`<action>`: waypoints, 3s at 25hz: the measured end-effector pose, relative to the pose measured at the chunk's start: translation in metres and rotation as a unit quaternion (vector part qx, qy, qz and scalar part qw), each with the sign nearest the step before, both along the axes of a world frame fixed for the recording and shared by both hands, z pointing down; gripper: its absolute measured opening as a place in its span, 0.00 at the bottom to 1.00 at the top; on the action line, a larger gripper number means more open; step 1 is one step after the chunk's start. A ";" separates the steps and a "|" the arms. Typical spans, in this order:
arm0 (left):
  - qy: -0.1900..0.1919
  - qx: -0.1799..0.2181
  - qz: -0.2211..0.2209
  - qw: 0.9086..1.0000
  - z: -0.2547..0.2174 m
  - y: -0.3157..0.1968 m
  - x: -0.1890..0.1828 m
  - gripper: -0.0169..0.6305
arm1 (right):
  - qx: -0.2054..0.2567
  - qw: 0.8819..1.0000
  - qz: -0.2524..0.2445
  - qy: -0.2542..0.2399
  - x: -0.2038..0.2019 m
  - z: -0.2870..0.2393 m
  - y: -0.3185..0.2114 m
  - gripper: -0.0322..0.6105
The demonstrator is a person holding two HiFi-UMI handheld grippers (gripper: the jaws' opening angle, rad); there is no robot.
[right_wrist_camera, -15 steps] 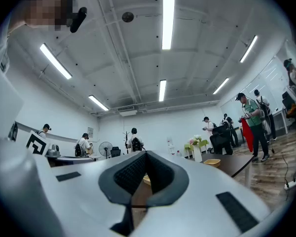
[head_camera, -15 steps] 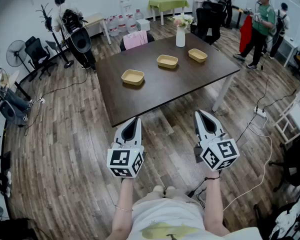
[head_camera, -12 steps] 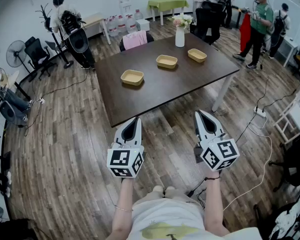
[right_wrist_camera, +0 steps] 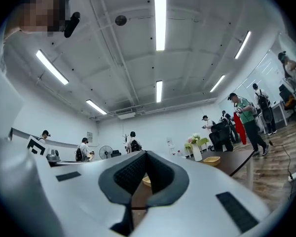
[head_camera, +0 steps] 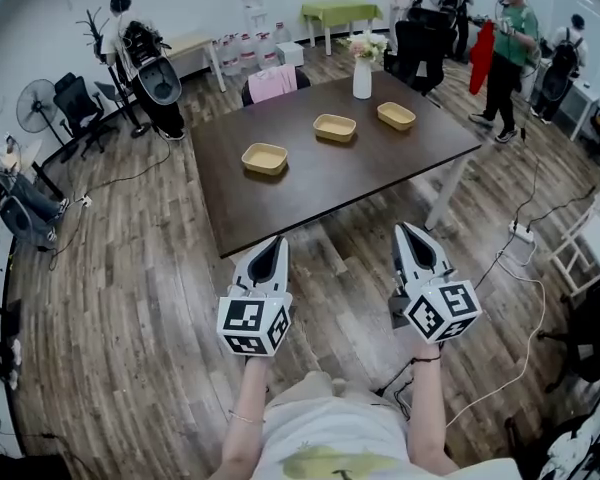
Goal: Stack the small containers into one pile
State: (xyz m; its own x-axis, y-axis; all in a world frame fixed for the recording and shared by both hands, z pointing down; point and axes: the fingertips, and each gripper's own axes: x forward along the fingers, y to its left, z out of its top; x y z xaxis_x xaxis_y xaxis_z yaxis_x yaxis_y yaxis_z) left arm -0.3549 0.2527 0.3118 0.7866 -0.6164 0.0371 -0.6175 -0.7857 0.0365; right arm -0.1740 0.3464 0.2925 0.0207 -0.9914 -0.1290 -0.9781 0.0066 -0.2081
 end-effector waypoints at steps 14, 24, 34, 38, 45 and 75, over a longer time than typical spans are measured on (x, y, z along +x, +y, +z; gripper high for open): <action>-0.001 -0.019 0.013 1.000 0.020 -0.059 0.045 0.06 | -0.024 1.000 0.005 -0.008 0.036 0.021 -0.062 0.08; -0.003 -0.035 0.024 0.999 0.034 -0.161 0.097 0.06 | -0.040 0.999 0.002 -0.015 0.076 0.036 -0.172 0.08; -0.009 -0.047 0.044 0.998 0.048 -0.218 0.136 0.06 | -0.053 0.998 0.011 -0.029 0.103 0.052 -0.231 0.08; -0.017 -0.056 0.048 0.997 0.057 -0.230 0.147 0.06 | -0.060 0.998 0.015 -0.032 0.111 0.059 -0.244 0.08; -0.026 -0.071 0.048 0.996 0.069 -0.251 0.168 0.06 | -0.070 0.997 0.012 -0.037 0.131 0.065 -0.270 0.08; -0.018 -0.169 -0.180 0.969 0.127 -0.407 0.252 0.06 | -0.137 0.960 -0.238 -0.052 0.210 0.104 -0.510 0.08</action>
